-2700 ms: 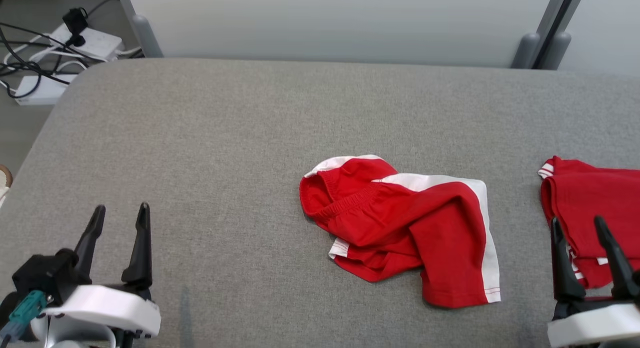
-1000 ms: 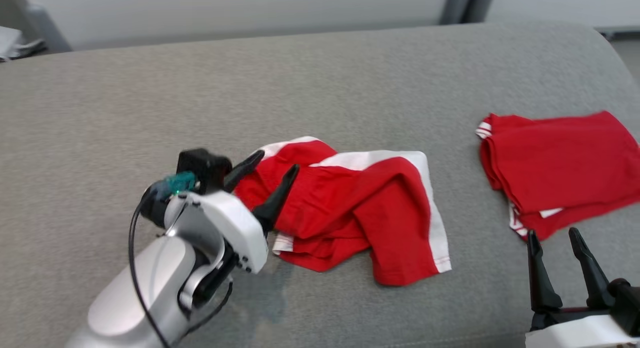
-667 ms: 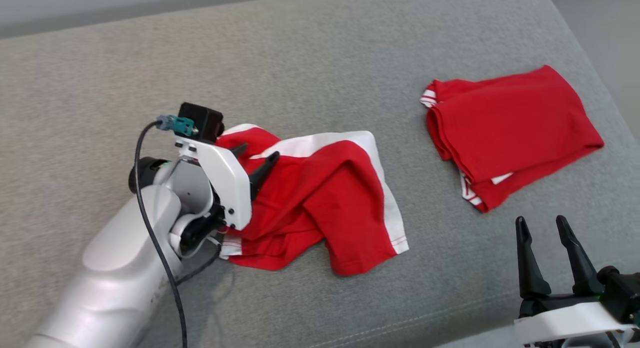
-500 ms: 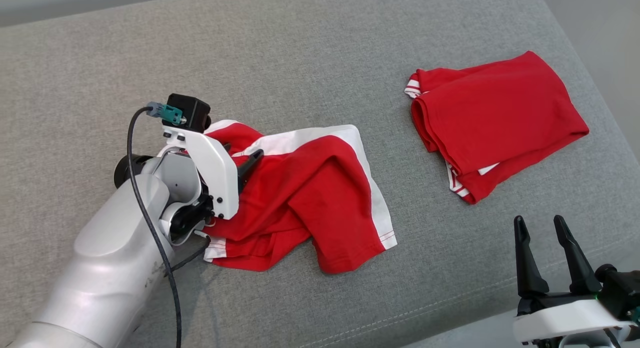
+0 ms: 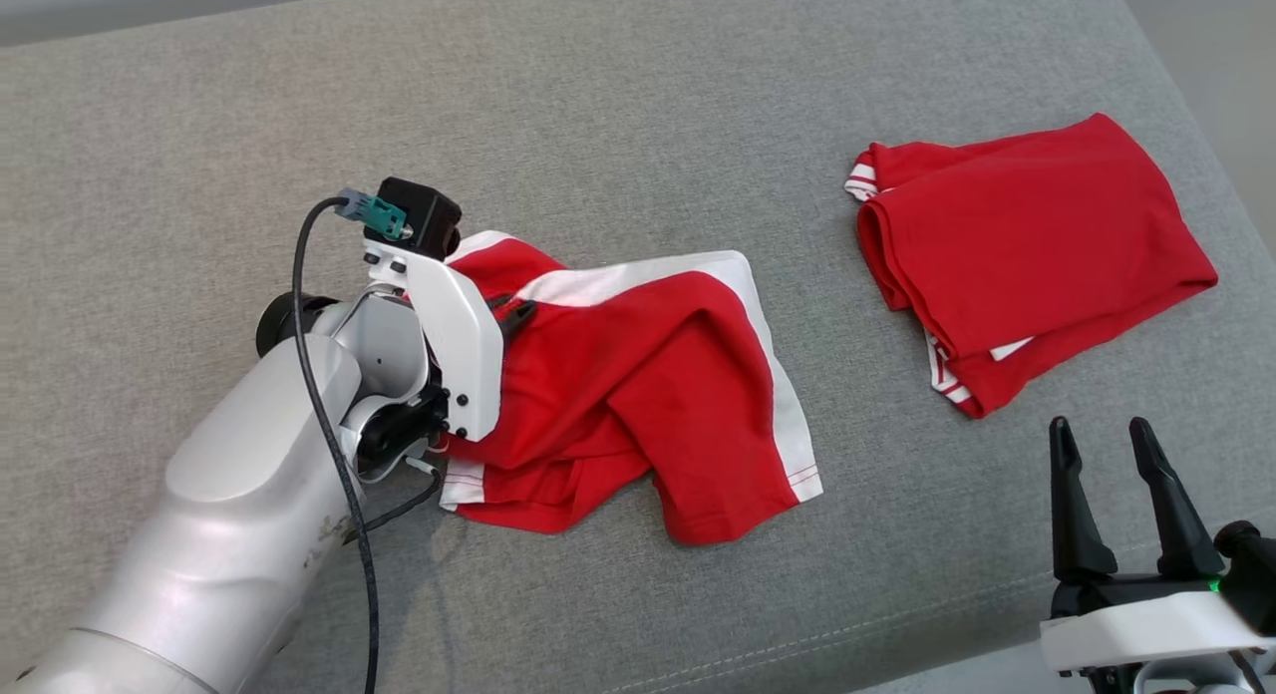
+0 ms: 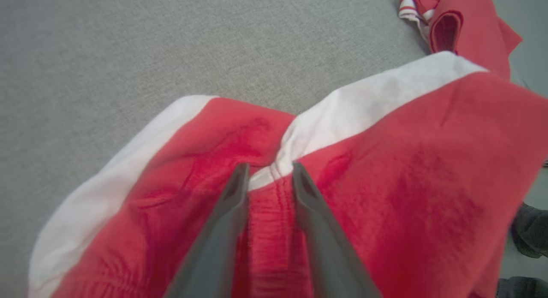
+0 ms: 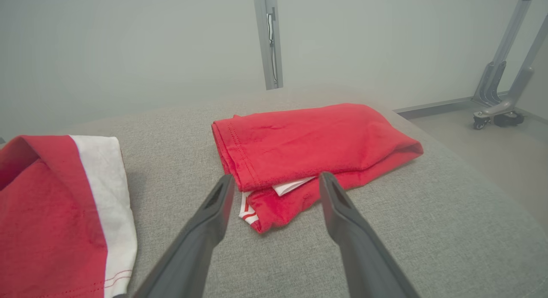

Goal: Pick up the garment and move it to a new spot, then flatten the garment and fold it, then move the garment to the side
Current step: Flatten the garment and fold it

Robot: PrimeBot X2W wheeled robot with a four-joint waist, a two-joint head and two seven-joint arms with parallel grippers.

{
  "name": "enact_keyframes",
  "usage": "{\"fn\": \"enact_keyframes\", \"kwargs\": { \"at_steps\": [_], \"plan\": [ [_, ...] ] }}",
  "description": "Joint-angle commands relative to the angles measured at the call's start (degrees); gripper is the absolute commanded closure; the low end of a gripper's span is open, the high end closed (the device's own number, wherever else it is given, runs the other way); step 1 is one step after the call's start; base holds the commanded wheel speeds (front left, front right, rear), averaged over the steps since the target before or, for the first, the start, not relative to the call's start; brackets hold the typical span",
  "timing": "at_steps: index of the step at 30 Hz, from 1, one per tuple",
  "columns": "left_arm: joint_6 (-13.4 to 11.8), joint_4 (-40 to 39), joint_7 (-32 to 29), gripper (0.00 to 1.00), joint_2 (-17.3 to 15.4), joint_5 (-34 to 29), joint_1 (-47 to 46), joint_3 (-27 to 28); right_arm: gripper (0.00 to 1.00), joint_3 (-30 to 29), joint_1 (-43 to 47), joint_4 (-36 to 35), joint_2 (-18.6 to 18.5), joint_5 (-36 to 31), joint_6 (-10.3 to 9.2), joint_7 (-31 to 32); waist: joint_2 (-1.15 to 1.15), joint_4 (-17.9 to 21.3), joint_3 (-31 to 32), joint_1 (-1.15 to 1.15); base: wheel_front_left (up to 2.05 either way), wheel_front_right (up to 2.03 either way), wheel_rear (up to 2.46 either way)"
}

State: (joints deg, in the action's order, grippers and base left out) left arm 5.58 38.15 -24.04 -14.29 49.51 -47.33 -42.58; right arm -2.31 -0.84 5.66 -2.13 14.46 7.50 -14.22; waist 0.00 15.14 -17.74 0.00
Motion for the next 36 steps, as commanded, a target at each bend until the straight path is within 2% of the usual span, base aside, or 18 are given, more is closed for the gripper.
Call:
{"fn": "enact_keyframes", "kwargs": {
  "at_steps": [1, 4, 9, 14, 19, 23, 25, 26, 30, 36],
  "plan": [
    [0.48, -2.05, -0.9, 1.0, -2.05, 0.31, -1.65, 1.29, 0.0, 0.76, -0.84, -1.87, -0.76, 0.45, -0.01, -0.77, 0.0, -0.46, 0.13, 0.0, 0.0, 0.0, 0.0],
    [0.59, -3.79, -1.74, 1.0, -2.63, 0.51, -1.3, 0.93, 0.0, 0.67, -1.07, -2.12, -0.76, 0.35, -0.01, -0.77, 0.0, -0.72, 0.09, 0.0, 0.0, 0.0, 0.0],
    [-0.22, -7.49, 2.34, 1.0, -4.49, -1.57, -2.42, 1.79, 0.0, 0.11, -0.73, -2.37, -0.76, 0.75, -0.01, -0.77, 0.0, -1.26, 0.51, 0.0, 0.0, 0.0, 0.0],
    [-2.39, -13.12, 9.85, 1.0, -8.91, -5.28, -5.09, 4.91, 0.0, -0.54, -0.02, -2.3, -0.75, 0.67, -0.01, -0.77, 0.0, -3.61, 1.29, 0.0, 0.0, 0.0, 0.0],
    [-4.73, -19.7, 14.41, 1.0, -14.08, -7.07, -4.3, 8.1, 0.0, -0.59, -0.09, -2.57, -0.75, -0.58, -0.01, -0.77, 0.0, -6.32, 2.2, 0.0, 0.0, 0.0, 0.0],
    [-7.74, -26.56, 16.33, 1.0, -17.15, -6.63, 3.87, 9.03, 0.0, -1.26, 0.49, -2.77, -0.75, -1.04, -0.01, -0.77, 0.0, -8.27, 2.98, 0.0, 0.0, 0.0, 0.0],
    [-10.39, -29.99, 17.99, 1.0, -18.11, -6.42, 9.81, 9.39, 0.0, -1.67, 0.9, -2.99, -0.75, -1.02, -0.01, -0.72, 0.0, -9.18, 3.14, 0.0, 0.0, 0.0, 0.0],
    [-10.39, -29.99, 17.99, 1.0, -18.11, -6.42, 9.81, 9.39, 0.0, -1.67, 0.9, -2.99, -0.75, -1.02, -0.01, -0.72, 0.0, -9.18, 3.14, 0.0, 0.0, 0.0, 0.0],
    [-15.43, -35.67, 22.27, 1.0, -17.51, -3.52, 24.05, 10.13, 0.0, -2.18, 1.9, -3.94, -0.75, -1.26, -0.01, 0.15, 0.0, -11.4, 3.42, 0.0, 0.0, 0.0, 0.0],
    [-16.48, -34.9, 26.08, 1.0, -16.4, -0.67, 31.12, 11.5, 0.0, -2.7, 2.65, -5.14, -0.75, -1.77, -0.01, 1.27, 0.0, -12.69, 3.84, 0.0, 0.0, 0.0, 0.0]
  ]
}}
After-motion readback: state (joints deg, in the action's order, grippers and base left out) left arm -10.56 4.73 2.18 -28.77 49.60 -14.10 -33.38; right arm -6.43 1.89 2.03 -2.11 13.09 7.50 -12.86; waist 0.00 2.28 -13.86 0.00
